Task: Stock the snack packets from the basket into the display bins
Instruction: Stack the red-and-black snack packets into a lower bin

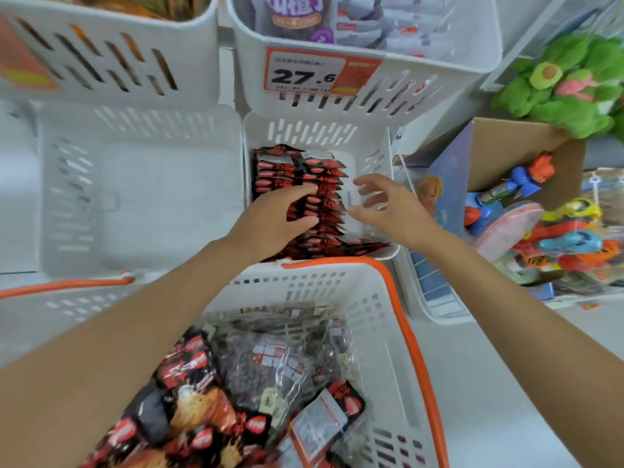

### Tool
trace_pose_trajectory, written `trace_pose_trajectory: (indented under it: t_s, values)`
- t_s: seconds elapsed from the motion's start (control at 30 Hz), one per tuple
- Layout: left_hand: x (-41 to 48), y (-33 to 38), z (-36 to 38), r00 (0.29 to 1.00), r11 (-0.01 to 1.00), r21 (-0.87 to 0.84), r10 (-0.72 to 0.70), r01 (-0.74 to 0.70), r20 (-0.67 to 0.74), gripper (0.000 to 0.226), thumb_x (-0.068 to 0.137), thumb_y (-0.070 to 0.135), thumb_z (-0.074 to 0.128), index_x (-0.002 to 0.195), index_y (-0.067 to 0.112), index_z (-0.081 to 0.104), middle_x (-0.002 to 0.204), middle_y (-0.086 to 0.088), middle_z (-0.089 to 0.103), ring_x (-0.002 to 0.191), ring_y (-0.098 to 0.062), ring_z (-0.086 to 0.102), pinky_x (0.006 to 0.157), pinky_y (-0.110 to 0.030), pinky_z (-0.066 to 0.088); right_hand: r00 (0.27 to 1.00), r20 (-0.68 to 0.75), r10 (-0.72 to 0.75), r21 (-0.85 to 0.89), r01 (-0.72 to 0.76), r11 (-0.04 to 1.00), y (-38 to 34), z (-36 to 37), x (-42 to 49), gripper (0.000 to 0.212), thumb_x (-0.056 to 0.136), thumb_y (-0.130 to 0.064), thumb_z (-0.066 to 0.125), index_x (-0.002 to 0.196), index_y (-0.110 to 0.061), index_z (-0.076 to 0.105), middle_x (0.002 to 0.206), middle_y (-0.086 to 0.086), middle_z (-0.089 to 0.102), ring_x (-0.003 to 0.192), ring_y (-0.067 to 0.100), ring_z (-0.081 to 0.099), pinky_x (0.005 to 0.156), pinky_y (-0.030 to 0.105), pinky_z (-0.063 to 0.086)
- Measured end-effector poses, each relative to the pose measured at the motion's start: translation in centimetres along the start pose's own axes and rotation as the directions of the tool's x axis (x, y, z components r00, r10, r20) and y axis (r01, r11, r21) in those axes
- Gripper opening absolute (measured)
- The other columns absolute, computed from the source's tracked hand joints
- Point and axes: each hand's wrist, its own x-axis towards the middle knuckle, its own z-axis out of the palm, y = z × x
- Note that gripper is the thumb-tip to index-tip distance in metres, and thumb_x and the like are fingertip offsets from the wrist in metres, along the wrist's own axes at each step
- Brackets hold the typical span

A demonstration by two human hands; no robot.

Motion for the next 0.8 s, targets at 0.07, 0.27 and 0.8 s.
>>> trace_pose_trajectory:
  t_s: [0.07,0.27,0.8]
  values:
    - [-2.9,1.2,-1.3,0.996,0.997,-0.070,-0.050,0.045,-0.070,0.040,0.094,0.034,0.063,0.133,0.030,0.055,0.128,0.007,0.060,0.110,-0.011,0.059,0.091,-0.017,0.043,0.991,-0.087,-0.107,0.063,0.112,0.992,-3.2,1.8,-3.2,0.035,0.088,-0.023,0.072,0.120,-0.025,0.057,0.108,-0.004,0.059,0.081,0.009,0.062,0.069,0.015,0.046]
    - [-15.3,-0.6,-5.5,0.952,0.976,-0.150,-0.188,0.155,-0.240,0.016,0.089,0.015,0.069,0.099,0.026,0.064,0.083,0.007,0.064,0.068,-0.015,0.059,0.058,-0.014,0.045,0.932,0.353,-0.087,0.026,0.083,0.996,-8.4,11.9,-12.6,0.036,0.093,-0.029,0.067,0.126,-0.023,0.055,0.111,-0.004,0.057,0.092,0.014,0.059,0.085,0.036,0.051]
    - [-29.6,-4.9,-6.2,0.832,0.819,-0.374,-0.525,0.435,-0.180,0.063,0.086,0.023,0.075,0.141,0.019,0.044,0.135,0.005,0.047,0.125,-0.015,0.049,0.100,-0.030,0.042,0.972,0.220,0.082,0.302,-0.147,0.942,-11.1,20.6,-14.3,0.013,0.098,-0.018,0.059,0.108,-0.011,0.062,0.106,0.009,0.069,0.097,0.026,0.067,0.085,0.043,0.056]
